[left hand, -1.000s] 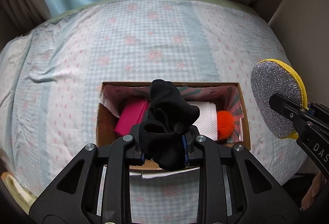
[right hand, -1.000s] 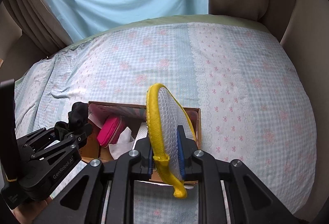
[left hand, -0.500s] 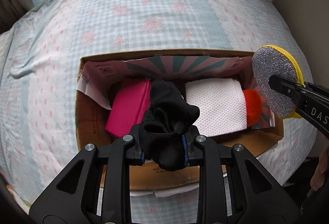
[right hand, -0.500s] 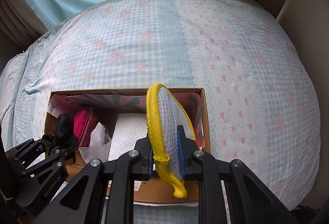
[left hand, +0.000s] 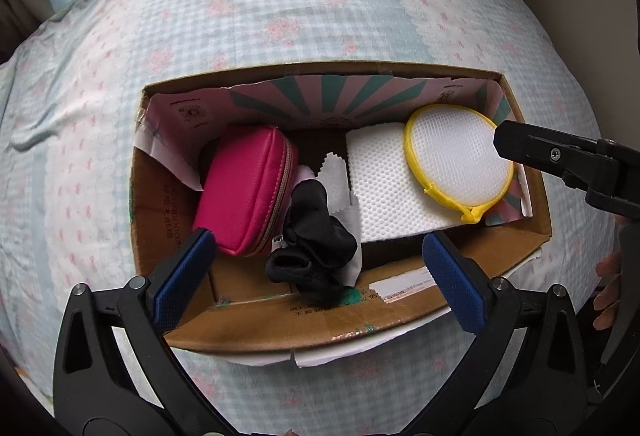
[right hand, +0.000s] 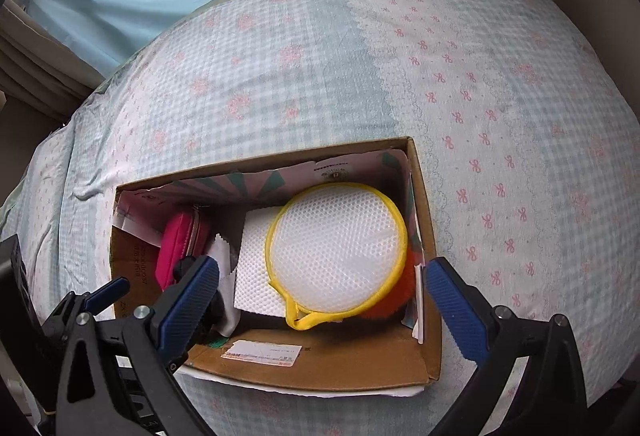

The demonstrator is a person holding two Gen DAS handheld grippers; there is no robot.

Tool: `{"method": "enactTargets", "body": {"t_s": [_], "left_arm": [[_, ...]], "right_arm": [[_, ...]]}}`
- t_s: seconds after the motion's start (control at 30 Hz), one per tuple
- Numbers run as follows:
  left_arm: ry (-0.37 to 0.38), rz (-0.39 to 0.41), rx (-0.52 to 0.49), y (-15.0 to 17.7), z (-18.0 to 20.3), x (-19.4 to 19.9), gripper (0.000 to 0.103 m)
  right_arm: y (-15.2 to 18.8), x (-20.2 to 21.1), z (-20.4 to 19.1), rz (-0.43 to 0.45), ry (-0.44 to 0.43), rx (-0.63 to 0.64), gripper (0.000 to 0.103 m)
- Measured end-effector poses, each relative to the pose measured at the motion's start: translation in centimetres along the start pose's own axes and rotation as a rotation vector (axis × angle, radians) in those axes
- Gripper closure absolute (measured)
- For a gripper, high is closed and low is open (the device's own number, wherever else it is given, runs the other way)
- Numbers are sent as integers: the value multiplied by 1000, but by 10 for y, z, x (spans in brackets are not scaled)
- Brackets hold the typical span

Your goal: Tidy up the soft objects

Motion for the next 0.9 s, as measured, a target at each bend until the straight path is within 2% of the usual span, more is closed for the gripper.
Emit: {"method": "enactTargets", "body": {"t_s": [0.1,0.27,0.47,0.67,0.9], "left_arm": [[-10,7,3,1,-1,3,0],[-34,28,2,0,5,14,0],[-54,80,47,2,16,50,0],[-77,163,100,7,49,117,0],[-43,347,160,6,102,234,0]], "right_arm": [[5,0,3,-14,14,11,0],[7,9,7,9,11,10,0],[5,30,10,47,-20,24,0],[5,83,21,79,-32,86,0],[8,194,44,174,10,181,0]]}}
Point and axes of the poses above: each gripper's, at about its wrist camera, not at the fingertips, and x roughly against the way its jaws point, z to its right, y to its underside, the point moved 5 cm from there along -x, roughly the way its jaws point, and after that the axes turned 11 degrees about x, right-handed, at the moved point
